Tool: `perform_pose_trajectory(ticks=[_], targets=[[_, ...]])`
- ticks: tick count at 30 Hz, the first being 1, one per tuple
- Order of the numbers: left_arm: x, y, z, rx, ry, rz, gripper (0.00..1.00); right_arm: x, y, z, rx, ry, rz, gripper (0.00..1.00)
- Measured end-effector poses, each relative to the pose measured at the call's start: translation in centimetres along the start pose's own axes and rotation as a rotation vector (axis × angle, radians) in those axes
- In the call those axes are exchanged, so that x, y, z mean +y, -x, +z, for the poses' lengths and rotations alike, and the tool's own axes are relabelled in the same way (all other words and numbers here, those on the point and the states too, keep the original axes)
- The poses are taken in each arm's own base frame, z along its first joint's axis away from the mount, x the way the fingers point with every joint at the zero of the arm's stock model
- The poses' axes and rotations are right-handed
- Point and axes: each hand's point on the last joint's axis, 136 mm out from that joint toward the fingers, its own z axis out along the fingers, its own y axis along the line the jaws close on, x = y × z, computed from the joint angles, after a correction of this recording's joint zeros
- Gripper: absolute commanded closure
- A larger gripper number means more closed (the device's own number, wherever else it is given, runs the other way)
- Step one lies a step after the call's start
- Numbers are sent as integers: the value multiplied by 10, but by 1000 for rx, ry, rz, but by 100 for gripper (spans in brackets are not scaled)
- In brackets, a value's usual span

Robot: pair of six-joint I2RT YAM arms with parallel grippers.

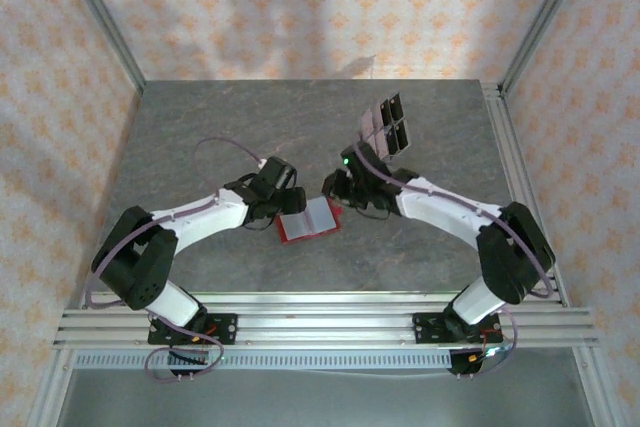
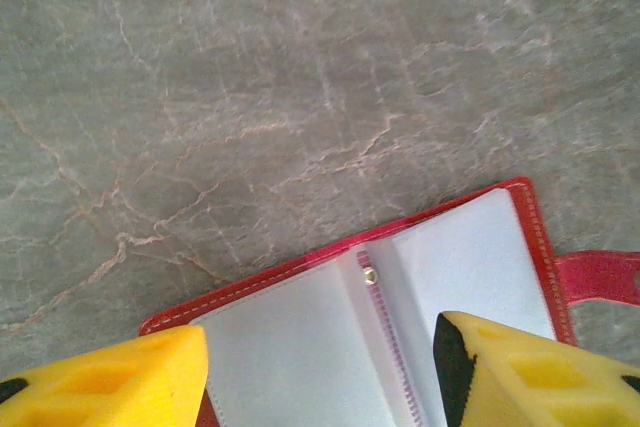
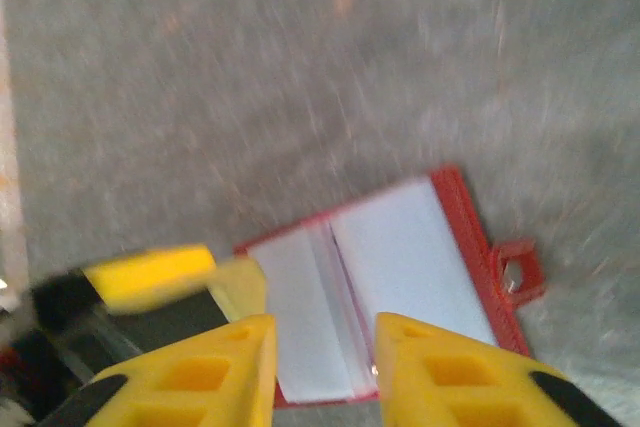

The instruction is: Put the credit cards into the card holder

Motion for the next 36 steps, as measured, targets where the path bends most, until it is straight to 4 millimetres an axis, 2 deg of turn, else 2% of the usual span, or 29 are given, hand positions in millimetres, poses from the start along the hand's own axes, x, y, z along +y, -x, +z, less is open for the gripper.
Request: perform_pose_trajectory(ticks=[2, 6, 8, 10, 12, 16, 20, 26, 36], targets=[[-2, 6, -9, -16, -5, 6, 36, 9, 40, -21, -79, -12, -28, 59], [-2, 18, -27, -56, -5, -1, 32, 16, 107, -60, -199, -58, -81, 54], [3, 23, -35, -75, 5, -9, 26, 14, 133, -67, -226, -97, -113, 54], [9, 28, -41, -89, 17, -23, 21, 6, 148, -61, -215, -149, -140, 55], [16, 31, -47, -100, 28, -39, 14, -7, 154, -48, -185, -213, -162, 56], [26, 34, -57, -121, 48, -56, 1, -42, 150, -15, -82, -372, -209, 60], [34, 28, -60, -119, 63, -63, 0, -66, 151, 4, -12, -484, -250, 62], [47, 18, -56, -96, 99, -70, 0, -84, 158, 12, 19, -581, -288, 66], [48, 16, -55, -91, 102, -70, 0, -114, 160, 14, 53, -662, -281, 72]])
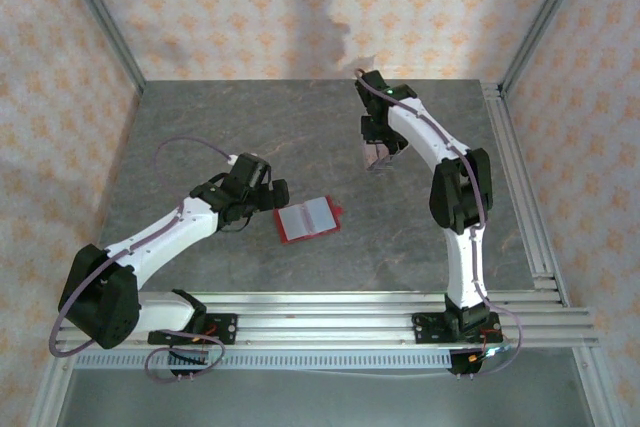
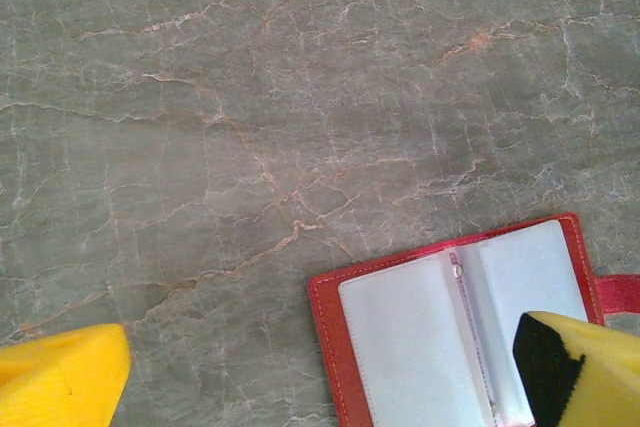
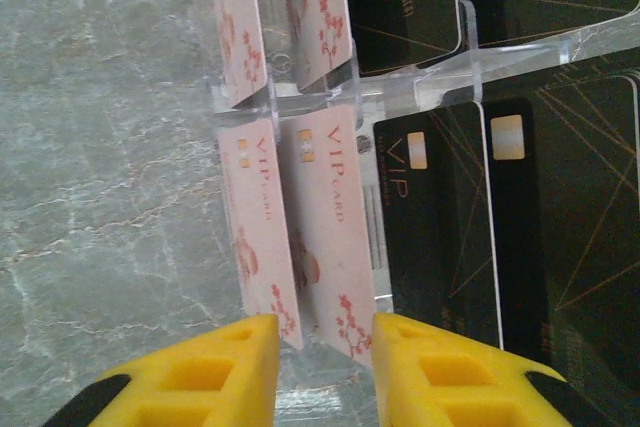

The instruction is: Put the credit cards into the card holder

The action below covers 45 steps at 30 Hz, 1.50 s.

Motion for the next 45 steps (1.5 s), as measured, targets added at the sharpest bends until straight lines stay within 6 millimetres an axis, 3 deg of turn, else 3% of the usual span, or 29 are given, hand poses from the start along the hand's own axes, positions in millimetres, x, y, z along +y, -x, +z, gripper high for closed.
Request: perform_pose_trajectory(ticks=[17, 29, 34, 45], targets=[[0, -1, 2, 6, 4, 1, 0, -5, -6, 32, 60, -32, -11, 80], [1, -2, 4, 11, 7, 2, 0, -7, 0, 30, 49, -28, -2, 82], [1, -3, 6, 16, 10, 3, 0, -7, 4, 26, 40, -21, -3, 88], [1, -4, 6, 18, 8, 3, 0, -7, 4, 27, 49, -7, 3, 87]])
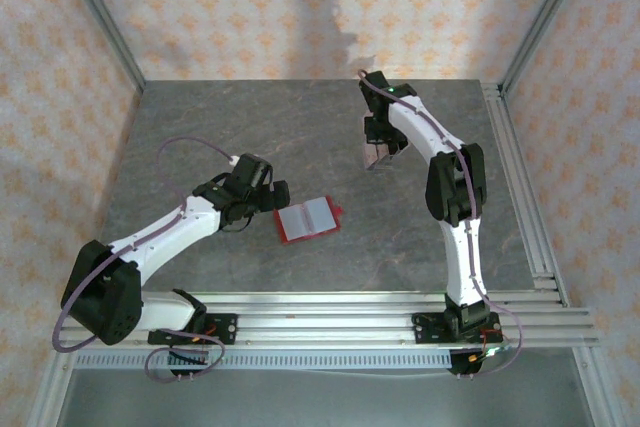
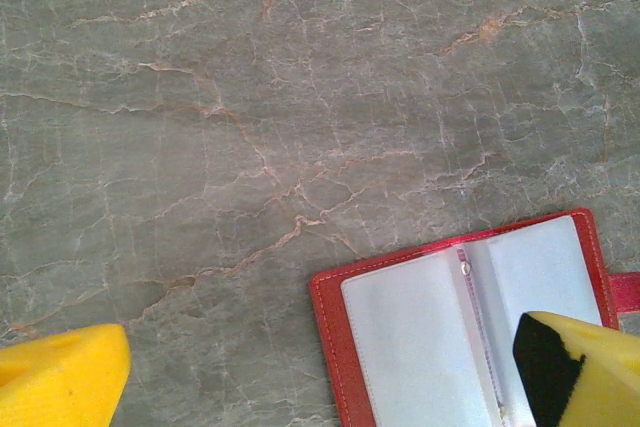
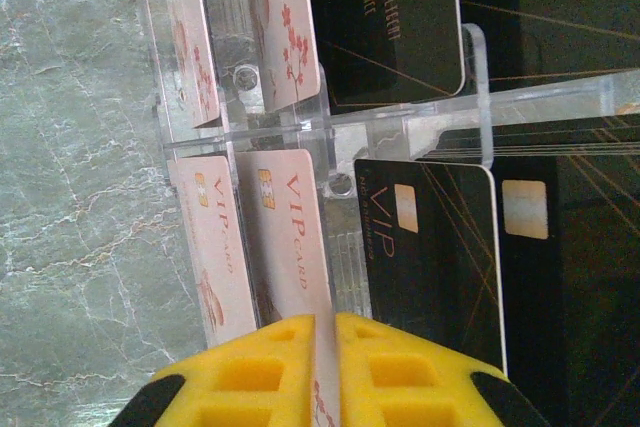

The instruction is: Put the credit cards into the card holder

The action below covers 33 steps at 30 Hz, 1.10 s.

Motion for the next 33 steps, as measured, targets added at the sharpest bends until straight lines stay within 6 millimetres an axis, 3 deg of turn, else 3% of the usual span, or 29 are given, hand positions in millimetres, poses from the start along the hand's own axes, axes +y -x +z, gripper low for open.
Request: perform_pose_trajectory(ticks=[4, 7, 18, 33], targets=[[0, 0, 0, 0, 0, 0, 0, -1, 0, 3, 7, 4, 3, 87], [0, 0, 0, 0, 0, 0, 0, 0, 1, 3, 8, 12, 7, 79], [2, -4, 6, 18, 13, 4, 0, 5, -4, 11, 36, 35, 8, 87], [0, -7, 9, 36, 9, 6, 0, 9, 6, 2, 8, 57, 14, 84]])
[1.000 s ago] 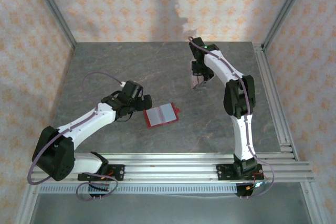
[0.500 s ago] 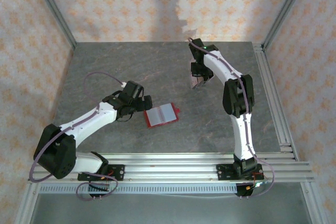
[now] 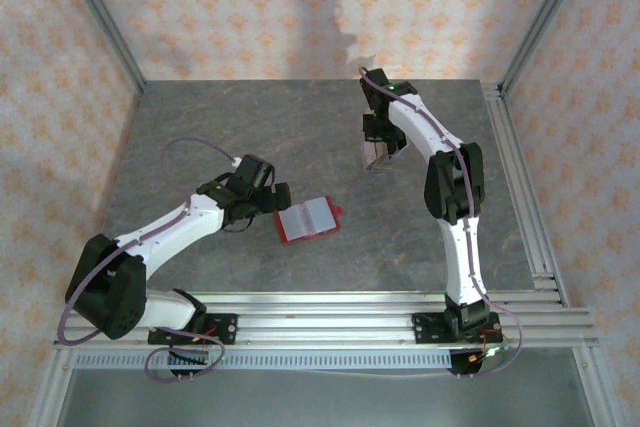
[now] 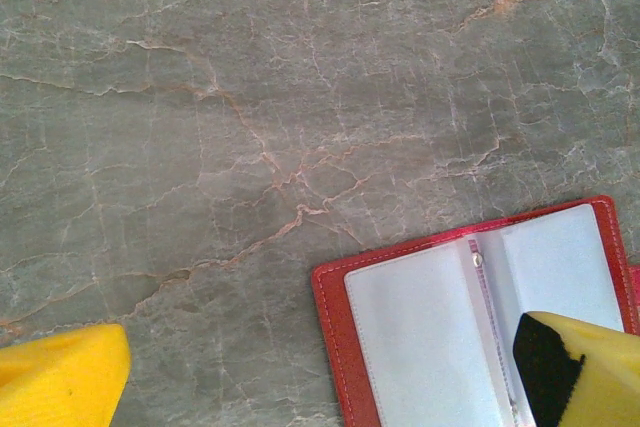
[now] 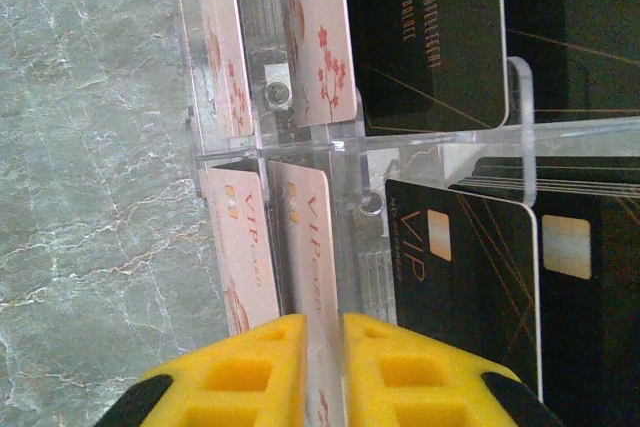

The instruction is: Put the credit cards into the card holder

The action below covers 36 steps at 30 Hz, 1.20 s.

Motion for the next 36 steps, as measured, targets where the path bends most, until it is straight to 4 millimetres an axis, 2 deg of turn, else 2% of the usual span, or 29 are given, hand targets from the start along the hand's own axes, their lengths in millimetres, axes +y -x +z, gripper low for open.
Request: perform_pose_trajectory(ticks=[8, 14, 27, 33, 36], targets=[[0, 0, 1, 2, 2, 0, 0, 2, -1, 1, 7, 14, 0, 89], [0, 0, 2, 2, 2, 0, 0, 5, -1, 0, 9, 27, 1, 100], [0, 0, 2, 2, 2, 1, 0, 1, 5, -6, 7, 51, 18, 100], [0, 0, 2, 2, 2, 2, 0, 4, 11, -26, -26, 84, 23, 100], [0, -1, 2, 4, 3, 2, 0, 7, 16, -50, -65, 122, 28, 100]])
